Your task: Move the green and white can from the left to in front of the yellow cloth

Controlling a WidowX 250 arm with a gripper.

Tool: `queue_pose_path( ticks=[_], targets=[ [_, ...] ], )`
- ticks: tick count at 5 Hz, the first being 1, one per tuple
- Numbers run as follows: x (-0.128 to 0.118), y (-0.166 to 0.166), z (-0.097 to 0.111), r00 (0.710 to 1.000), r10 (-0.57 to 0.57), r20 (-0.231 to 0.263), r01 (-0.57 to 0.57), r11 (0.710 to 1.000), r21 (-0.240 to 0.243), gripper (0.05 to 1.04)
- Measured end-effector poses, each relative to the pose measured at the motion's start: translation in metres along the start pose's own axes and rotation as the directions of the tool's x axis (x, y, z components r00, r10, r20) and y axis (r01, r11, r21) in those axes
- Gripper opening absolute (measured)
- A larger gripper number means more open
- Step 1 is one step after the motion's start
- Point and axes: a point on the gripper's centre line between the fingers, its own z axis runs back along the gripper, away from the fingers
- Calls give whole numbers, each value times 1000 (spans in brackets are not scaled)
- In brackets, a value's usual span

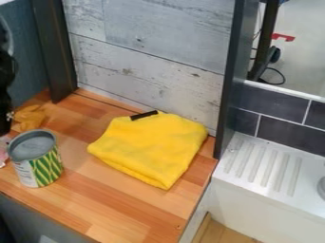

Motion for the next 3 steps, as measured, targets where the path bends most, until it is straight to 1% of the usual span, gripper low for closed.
queue_pose_path(
  ticks=[1,2,3],
  targets=[
    [5,8,-6,1000,-10,-9,10,999,43,1000],
    [17,11,-9,999,-49,-10,50,992,118,1000],
    [22,15,-7,998,-56,-7,57,988,142,1000]
  ],
)
